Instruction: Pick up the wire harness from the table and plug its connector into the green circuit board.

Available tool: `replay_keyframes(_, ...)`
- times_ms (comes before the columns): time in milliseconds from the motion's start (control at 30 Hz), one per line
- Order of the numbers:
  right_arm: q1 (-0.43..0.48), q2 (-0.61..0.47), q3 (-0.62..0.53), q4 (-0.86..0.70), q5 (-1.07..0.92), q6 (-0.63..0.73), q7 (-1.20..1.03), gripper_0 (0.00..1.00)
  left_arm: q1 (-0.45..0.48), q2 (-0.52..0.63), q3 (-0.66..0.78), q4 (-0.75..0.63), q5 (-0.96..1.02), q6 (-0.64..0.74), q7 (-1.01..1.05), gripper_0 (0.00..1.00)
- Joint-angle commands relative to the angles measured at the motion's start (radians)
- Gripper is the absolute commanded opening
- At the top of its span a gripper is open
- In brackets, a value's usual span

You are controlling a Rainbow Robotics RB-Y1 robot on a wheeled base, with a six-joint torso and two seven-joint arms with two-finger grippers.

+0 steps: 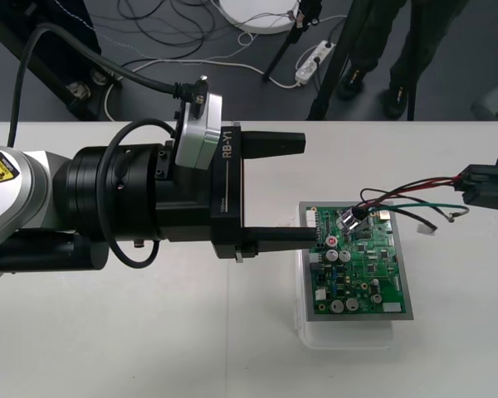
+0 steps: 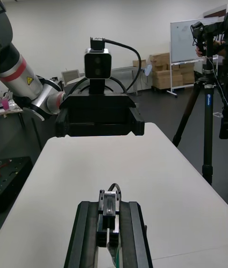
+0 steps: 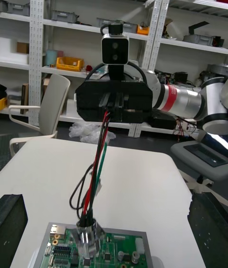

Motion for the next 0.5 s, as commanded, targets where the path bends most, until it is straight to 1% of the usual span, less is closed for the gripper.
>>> replay_keyframes(33, -0.051, 0.065, 0.011, -0.053, 0.058, 0.014, -0.063, 0.0, -0.044, -0.042, -0.031, -0.036, -0.024, 0.048, -0.037, 1.0)
replay_keyframes(167, -0.053, 0.088, 0.023, -0.082, 0.091, 0.038, -0.078, 0.0, -0.044, -0.049, -0.031, -0.036, -0.027, 0.051, -0.037, 1.0)
replay_keyframes(333, -0.051, 0.093, 0.081, -0.109, 0.092, 0.106, -0.089, 0.0, -0.043, -0.053, -0.032, -0.035, -0.027, 0.051, -0.036, 1.0)
replay_keyframes(500, -0.048, 0.105, 0.078, -0.163, 0.137, 0.132, -0.1, 0.0, -0.043, -0.053, -0.032, -0.035, -0.027, 0.056, -0.037, 1.0)
